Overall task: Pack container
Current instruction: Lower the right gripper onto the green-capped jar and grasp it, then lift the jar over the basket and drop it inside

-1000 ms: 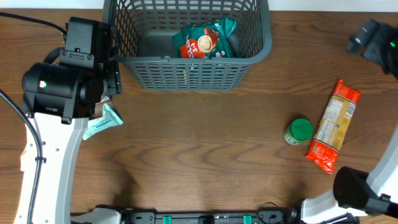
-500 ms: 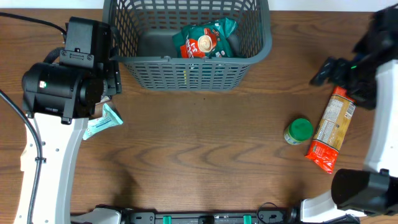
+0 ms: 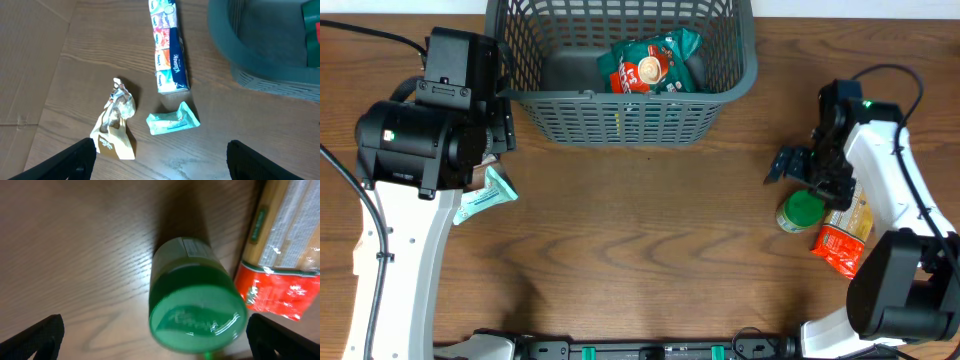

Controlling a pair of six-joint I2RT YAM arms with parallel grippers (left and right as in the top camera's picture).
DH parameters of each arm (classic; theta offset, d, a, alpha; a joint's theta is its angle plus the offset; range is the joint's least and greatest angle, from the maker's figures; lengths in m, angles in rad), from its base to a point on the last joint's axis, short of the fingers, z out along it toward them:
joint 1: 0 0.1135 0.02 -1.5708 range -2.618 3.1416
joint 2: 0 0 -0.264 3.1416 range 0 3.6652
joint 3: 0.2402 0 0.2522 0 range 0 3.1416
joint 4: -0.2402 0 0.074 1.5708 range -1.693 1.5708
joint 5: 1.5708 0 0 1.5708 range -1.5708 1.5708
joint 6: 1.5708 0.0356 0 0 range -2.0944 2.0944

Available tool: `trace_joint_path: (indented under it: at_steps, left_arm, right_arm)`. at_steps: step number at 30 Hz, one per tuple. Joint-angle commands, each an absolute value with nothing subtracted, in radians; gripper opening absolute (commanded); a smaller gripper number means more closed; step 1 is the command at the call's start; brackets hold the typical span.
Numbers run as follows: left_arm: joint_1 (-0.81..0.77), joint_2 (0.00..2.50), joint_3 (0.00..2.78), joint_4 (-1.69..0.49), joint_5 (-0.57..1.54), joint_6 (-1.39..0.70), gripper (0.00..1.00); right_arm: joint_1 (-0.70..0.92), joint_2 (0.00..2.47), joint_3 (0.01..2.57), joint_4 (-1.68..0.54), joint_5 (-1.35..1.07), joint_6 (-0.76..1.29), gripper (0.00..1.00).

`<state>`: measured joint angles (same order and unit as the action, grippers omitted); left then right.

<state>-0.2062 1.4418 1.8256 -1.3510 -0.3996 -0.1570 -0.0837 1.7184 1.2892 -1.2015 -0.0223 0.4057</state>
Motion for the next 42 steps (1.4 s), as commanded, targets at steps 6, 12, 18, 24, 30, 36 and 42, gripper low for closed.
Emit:
trace_joint_path:
  at_steps: [6, 12, 18, 24, 30, 36, 42]
  left_arm:
    - [-0.201, 1.437, 1.829, -1.358, -0.408, -0.161, 0.84]
    - [-0.201, 1.437, 1.829, -1.367, -0.408, -0.162, 0.84]
    - [-0.201, 1.437, 1.829, -1.383, -0.408, -0.162, 0.84]
    - [-0.201, 1.437, 1.829, -1.383, -0.408, -0.161, 0.84]
    - [-0.201, 1.437, 1.829, -1.383, -0.408, -0.162, 0.84]
    - [-0.201, 1.437, 1.829, -1.383, -0.408, -0.161, 0.84]
    - [-0.201, 1.437, 1.829, -1.383, -0.408, -0.162, 0.84]
  right_arm:
    - [-0.077, 1.698, 1.163, -1.092, -0.007, 0.426, 0.99]
    - [-0.077, 1.698, 1.072, -0.997, -0.004, 0.426, 0.99]
    - [-0.077, 1.698, 1.03, -0.923, 0.002, 0.426, 0.99]
    - [-0.077, 1.698, 1.03, -0.9, 0.03, 0.426, 0.76]
    - [-0.077, 1.698, 1.03, -0.899, 0.03, 0.426, 0.5]
    - [-0.078, 1.698, 1.048, -0.879, 0.046, 0.423, 0.2]
    - [-0.078, 1.698, 1.289, -0.985, 0.057, 0.364, 0.01]
